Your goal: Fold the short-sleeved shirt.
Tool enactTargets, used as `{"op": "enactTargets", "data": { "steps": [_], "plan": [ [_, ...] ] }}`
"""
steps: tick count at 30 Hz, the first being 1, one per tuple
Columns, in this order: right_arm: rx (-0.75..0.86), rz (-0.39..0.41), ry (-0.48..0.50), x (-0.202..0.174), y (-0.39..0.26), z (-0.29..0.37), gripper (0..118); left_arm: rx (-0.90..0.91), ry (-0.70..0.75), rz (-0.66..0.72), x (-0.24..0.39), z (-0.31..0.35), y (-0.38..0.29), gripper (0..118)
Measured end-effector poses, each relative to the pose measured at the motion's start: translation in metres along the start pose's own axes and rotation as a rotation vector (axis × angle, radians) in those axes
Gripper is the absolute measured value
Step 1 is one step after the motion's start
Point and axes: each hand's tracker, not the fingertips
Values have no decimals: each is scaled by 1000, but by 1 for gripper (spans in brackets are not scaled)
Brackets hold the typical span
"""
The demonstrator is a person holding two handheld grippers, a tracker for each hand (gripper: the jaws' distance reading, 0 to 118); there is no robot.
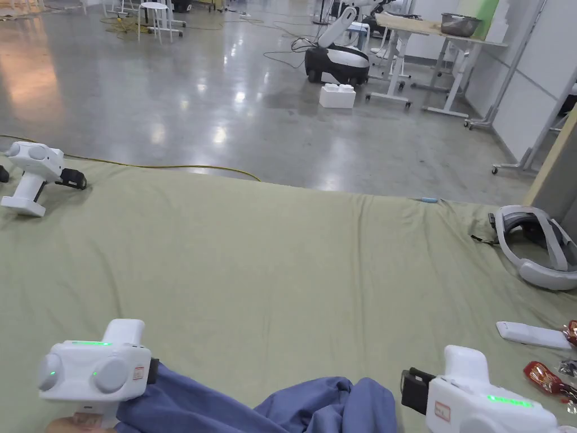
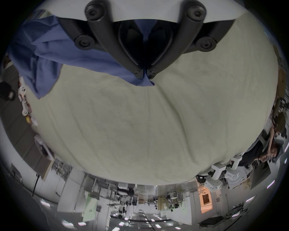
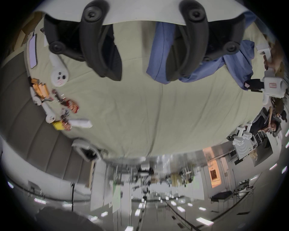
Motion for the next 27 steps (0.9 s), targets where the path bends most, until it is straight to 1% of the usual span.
{"op": "enactTargets", "data": {
  "steps": [1,4,7,8,9,10,11,13,15,20,23,27],
  "plan": [
    [-41,13,5,0,5,-12,68,13,-18,17,-15,-8,5,5],
    [-144,35,34,-3,12,-45,68,58,-31,5,-18,15,0,5],
    [-248,15,85,-11,10,-76,68,80,-38,2,-24,27,-5,5],
    [-274,-6,101,-13,7,-85,64,84,-43,6,-26,30,-8,5],
    [-304,-13,115,-15,3,-93,56,86,-41,11,-26,32,-10,5],
    [-323,-11,130,-17,-2,-97,40,88,-40,12,-27,34,-13,5],
    [-317,-8,130,-19,-5,-99,22,89,-42,12,-29,35,-15,5],
    [-289,1,134,-24,-12,-97,14,86,-37,18,-31,34,-20,5],
    [-241,21,116,-27,-14,-88,8,86,-42,16,-33,34,-23,5],
    [-68,38,93,-23,-5,-41,5,113,-48,-8,-29,48,-23,5],
    [30,61,80,-16,5,-4,5,160,-56,-10,-28,65,-16,5],
    [157,69,50,-4,19,46,5,233,-52,-38,-30,98,-2,5]
  ]
}}
